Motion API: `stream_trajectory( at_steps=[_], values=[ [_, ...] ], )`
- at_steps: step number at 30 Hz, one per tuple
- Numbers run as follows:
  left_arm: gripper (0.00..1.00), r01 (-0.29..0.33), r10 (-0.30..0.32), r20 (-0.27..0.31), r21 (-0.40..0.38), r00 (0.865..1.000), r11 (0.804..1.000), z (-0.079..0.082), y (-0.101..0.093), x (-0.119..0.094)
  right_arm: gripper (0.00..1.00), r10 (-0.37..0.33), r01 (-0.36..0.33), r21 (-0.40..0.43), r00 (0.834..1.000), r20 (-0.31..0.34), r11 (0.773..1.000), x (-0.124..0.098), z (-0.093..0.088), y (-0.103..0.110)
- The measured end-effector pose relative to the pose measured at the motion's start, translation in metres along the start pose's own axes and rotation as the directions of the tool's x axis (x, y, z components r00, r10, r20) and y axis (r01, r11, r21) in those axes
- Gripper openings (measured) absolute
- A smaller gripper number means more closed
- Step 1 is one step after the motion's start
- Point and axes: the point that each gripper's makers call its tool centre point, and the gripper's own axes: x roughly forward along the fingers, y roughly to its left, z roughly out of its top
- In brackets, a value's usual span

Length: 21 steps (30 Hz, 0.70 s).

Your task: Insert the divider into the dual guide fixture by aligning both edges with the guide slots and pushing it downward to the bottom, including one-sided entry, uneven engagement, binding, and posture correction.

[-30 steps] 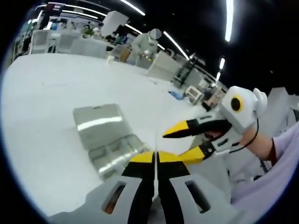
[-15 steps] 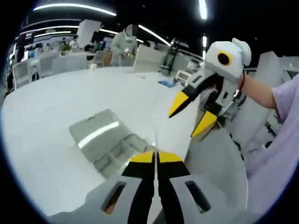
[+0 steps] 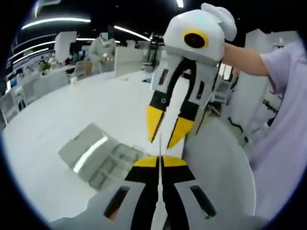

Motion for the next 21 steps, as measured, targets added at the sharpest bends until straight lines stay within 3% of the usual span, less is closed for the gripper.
stream_trajectory(
  at_steps=[4, 13, 21],
  values=[
    [0.0, 0.017, -0.017, -0.003, 0.022, 1.0, 1.0, 0.003, -0.006, 0.003, 0.04, 0.025, -0.026, -0.028, 0.998, -0.05, 0.999, 0.005, -0.006, 0.006],
    [0.0, 0.027, -0.025, -0.024, 0.055, 0.999, 0.998, 0.0, -0.009, 0.007, 0.0, 0.046, -0.05, -0.042, 0.995, -0.092, 0.998, 0.005, -0.009, 0.01],
    [0.0, 0.014, -0.013, -0.012, 0.053, 1.0, 0.998, -0.007, -0.006, 0.003, 0.0, 0.065, -0.068, -0.032, 0.994, -0.089, 0.997, 0.011, -0.006, 0.012]
  ],
)
